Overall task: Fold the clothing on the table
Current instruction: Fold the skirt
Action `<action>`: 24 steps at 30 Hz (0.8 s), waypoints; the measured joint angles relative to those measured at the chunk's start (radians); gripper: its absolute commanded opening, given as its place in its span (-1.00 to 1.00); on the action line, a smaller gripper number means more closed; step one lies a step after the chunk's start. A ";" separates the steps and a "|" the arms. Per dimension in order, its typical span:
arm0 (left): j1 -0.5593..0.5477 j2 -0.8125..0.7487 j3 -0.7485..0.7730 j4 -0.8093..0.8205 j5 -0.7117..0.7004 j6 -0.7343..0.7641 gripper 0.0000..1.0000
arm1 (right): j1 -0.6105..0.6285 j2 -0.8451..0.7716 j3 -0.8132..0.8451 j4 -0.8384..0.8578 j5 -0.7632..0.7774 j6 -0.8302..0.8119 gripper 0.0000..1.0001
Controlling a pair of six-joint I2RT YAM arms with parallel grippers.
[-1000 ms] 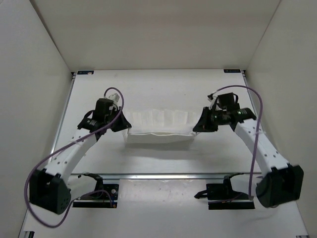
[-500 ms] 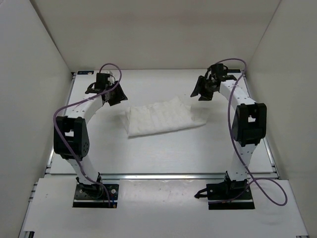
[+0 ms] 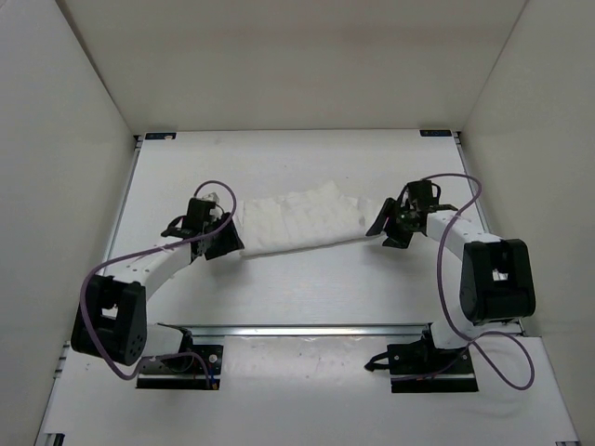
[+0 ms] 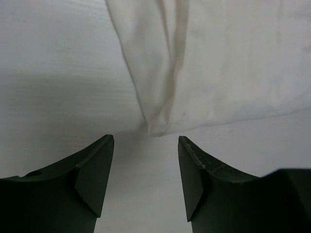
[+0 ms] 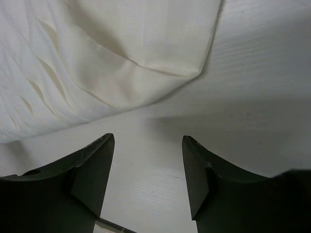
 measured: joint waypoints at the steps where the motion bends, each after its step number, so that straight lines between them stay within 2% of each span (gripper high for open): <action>1: -0.001 0.000 -0.022 0.007 -0.009 -0.007 0.34 | -0.002 0.005 -0.014 0.019 -0.006 0.012 0.12; 5: -0.006 0.001 -0.097 0.058 -0.050 -0.043 0.40 | -0.014 0.042 -0.051 0.138 -0.048 0.067 0.20; 11: -0.023 0.019 -0.138 0.173 -0.072 -0.128 0.41 | -0.017 0.111 -0.056 0.275 -0.084 0.148 0.21; 14: -0.044 0.060 -0.138 0.242 -0.075 -0.171 0.38 | -0.017 0.141 -0.047 0.320 -0.104 0.183 0.11; 15: -0.050 0.075 -0.135 0.272 -0.076 -0.184 0.26 | -0.016 0.150 -0.046 0.336 -0.105 0.191 -0.17; 17: -0.061 0.116 -0.127 0.330 -0.073 -0.214 -0.37 | -0.019 0.166 -0.047 0.366 -0.102 0.205 -0.66; 18: -0.066 0.140 -0.119 0.352 -0.071 -0.223 -0.50 | -0.024 0.172 -0.054 0.380 -0.103 0.215 -0.74; 20: -0.076 0.192 -0.108 0.393 -0.057 -0.237 -1.00 | -0.042 0.173 -0.075 0.390 -0.103 0.225 -1.00; 24: -0.103 0.274 -0.050 0.446 -0.026 -0.240 -1.00 | -0.105 0.145 -0.085 0.344 -0.081 0.210 -1.00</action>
